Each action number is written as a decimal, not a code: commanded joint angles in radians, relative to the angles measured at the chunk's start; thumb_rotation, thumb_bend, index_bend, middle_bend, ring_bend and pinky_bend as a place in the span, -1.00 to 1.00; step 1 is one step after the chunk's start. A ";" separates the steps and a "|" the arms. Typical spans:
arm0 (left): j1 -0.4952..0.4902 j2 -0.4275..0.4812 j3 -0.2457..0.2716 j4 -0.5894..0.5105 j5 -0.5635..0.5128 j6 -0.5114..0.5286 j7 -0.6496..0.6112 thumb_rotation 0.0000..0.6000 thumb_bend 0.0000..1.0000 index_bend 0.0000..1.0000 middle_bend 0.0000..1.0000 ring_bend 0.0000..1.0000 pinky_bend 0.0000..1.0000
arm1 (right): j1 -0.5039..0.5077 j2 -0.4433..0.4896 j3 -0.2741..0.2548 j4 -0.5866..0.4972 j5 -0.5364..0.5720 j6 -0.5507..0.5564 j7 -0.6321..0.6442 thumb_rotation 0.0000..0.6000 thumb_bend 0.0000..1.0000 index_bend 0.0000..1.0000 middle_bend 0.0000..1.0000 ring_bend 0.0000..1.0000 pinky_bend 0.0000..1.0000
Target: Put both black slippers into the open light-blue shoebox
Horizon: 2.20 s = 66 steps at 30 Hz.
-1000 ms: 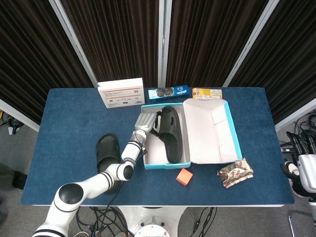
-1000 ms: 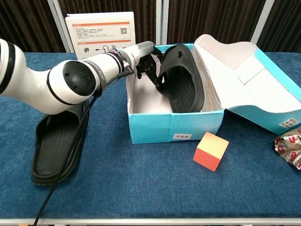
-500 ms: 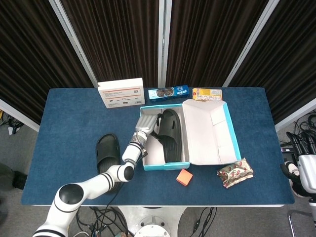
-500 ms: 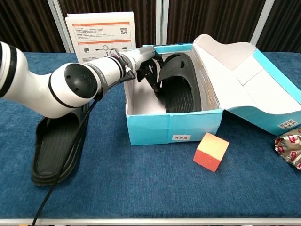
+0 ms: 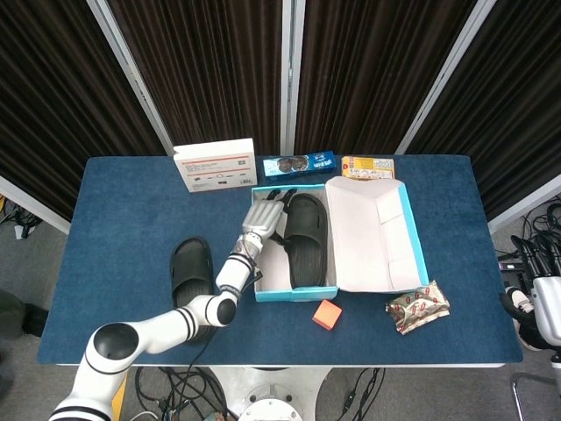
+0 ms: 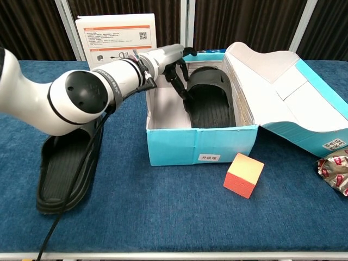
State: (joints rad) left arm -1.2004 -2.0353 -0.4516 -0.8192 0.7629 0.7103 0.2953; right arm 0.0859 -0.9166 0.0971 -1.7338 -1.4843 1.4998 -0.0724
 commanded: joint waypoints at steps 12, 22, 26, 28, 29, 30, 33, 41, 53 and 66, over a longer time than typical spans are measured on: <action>0.080 0.340 0.033 -0.517 -0.146 0.109 0.222 1.00 -1.00 -1.00 -1.00 -1.00 -0.67 | 0.003 -0.004 -0.004 0.006 -0.023 0.003 0.014 1.00 -0.73 -0.90 -0.71 -1.00 -0.78; 0.223 0.666 0.073 -0.823 -0.163 0.219 0.210 1.00 -1.00 -0.82 -0.94 -0.54 -0.29 | 0.010 -0.008 0.000 0.022 -0.027 -0.002 0.032 1.00 -0.73 -0.90 -0.71 -1.00 -0.78; 0.298 0.785 0.113 -0.895 -0.168 0.228 0.169 1.00 -1.00 -0.80 -0.86 -0.15 -0.04 | 0.019 -0.013 0.001 0.030 -0.029 -0.014 0.039 1.00 -0.73 -0.90 -0.71 -1.00 -0.77; 0.326 0.829 0.145 -0.917 -0.167 0.220 0.163 1.00 -1.00 -0.80 -0.84 -0.03 -0.04 | 0.023 -0.016 0.001 0.034 -0.030 -0.018 0.041 1.00 -0.73 -0.90 -0.71 -1.00 -0.77; 0.343 0.852 0.171 -0.929 -0.169 0.212 0.162 1.00 -1.00 -0.80 -0.84 0.03 -0.04 | 0.025 -0.019 0.001 0.036 -0.031 -0.020 0.042 1.00 -0.73 -0.90 -0.71 -1.00 -0.76; 0.353 0.865 0.190 -0.936 -0.174 0.203 0.163 1.00 -1.00 -0.81 -0.84 0.05 -0.04 | 0.026 -0.022 0.000 0.038 -0.032 -0.022 0.043 1.00 -0.73 -0.90 -0.71 -1.00 -0.76; 0.372 0.875 0.252 -0.943 -0.179 0.181 0.171 1.00 -1.00 -0.83 -0.84 0.08 -0.04 | 0.032 -0.030 -0.002 0.042 -0.033 -0.033 0.043 1.00 -0.73 -0.90 -0.71 -1.00 -0.76; 0.382 0.834 0.352 -0.917 -0.206 0.124 0.166 1.00 -1.00 -0.88 -0.84 0.09 -0.04 | 0.033 -0.040 -0.009 0.037 -0.040 -0.035 0.033 1.00 -0.73 -0.90 -0.71 -1.00 -0.76; 0.306 0.766 0.393 -0.882 -0.325 0.022 0.157 1.00 -1.00 -0.96 -0.85 0.12 0.01 | 0.032 -0.047 -0.011 0.036 -0.034 -0.035 0.029 1.00 -0.73 -0.90 -0.71 -1.00 -0.76; 0.199 0.720 0.424 -0.907 -0.471 0.091 0.193 1.00 -1.00 -0.96 -0.84 0.17 0.11 | 0.038 -0.051 -0.011 0.063 -0.025 -0.049 0.059 1.00 -0.73 -0.90 -0.71 -1.00 -0.76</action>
State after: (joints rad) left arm -0.9865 -1.3045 -0.0315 -1.7201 0.3002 0.7753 0.4767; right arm 0.1233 -0.9674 0.0867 -1.6716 -1.5090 1.4511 -0.0137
